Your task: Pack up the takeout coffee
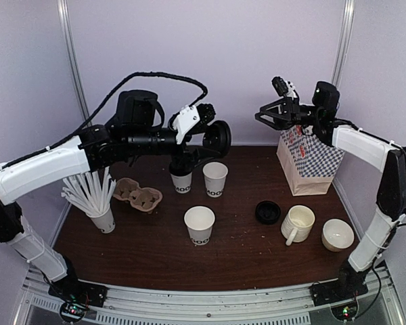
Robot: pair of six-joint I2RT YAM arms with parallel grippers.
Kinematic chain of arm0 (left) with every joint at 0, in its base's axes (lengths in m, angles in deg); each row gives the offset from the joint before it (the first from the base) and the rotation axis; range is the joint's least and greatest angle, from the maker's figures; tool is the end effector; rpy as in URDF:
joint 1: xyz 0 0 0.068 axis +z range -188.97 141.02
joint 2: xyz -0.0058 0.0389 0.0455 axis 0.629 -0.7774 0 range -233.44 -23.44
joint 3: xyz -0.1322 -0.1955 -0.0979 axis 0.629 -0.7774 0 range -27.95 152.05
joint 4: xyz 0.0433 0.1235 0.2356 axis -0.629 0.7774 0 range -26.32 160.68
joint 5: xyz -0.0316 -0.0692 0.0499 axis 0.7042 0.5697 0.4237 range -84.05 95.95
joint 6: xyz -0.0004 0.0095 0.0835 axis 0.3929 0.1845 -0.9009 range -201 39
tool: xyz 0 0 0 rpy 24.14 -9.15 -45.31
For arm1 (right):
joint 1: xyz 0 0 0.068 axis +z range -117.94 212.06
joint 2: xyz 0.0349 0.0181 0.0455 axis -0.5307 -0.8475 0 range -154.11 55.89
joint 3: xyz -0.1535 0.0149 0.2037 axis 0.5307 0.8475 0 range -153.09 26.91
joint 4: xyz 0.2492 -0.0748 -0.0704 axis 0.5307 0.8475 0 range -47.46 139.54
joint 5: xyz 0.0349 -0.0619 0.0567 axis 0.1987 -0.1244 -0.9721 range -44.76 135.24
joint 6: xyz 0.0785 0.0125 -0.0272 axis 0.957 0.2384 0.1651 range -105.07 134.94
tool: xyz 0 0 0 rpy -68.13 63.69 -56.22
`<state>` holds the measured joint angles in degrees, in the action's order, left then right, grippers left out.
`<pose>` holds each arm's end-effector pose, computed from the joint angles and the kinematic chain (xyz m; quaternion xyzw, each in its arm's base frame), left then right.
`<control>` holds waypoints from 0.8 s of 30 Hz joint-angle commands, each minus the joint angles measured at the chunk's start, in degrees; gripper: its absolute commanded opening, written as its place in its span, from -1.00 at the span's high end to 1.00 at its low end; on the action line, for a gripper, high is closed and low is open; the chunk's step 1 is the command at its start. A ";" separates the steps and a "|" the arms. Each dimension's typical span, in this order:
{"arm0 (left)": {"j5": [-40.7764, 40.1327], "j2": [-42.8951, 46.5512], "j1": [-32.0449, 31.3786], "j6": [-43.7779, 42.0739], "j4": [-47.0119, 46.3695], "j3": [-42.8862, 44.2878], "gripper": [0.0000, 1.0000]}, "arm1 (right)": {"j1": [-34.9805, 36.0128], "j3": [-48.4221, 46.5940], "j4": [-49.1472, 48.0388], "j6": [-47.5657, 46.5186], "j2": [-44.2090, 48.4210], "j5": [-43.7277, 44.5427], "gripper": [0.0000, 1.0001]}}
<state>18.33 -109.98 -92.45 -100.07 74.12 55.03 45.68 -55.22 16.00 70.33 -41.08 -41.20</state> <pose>0.2274 -0.3337 0.3680 0.5169 0.5924 -0.2621 0.5596 0.3591 0.1626 0.3667 -0.3321 0.6192 0.6765 0.2207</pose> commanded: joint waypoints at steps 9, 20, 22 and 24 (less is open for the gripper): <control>-7.22 -6.84 -4.20 -0.14 46.07 15.27 -0.25 | 6.11 -20.46 80.30 -67.32 -0.51 47.83 -0.25; -13.79 -16.46 -7.25 -1.65 58.18 22.94 -0.26 | 7.47 -19.03 83.77 -68.86 -1.99 59.89 -0.36; -13.81 -17.86 -7.38 -1.52 59.33 23.84 -0.27 | 7.49 -19.43 84.16 -69.03 -2.08 59.47 -0.37; -14.40 -19.30 -7.45 -1.30 60.13 24.41 -0.27 | 7.47 -19.56 84.24 -69.10 -2.25 59.00 -0.37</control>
<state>5.50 -127.64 -99.51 -100.88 130.75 76.65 53.14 -74.15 98.53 2.64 -43.13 15.87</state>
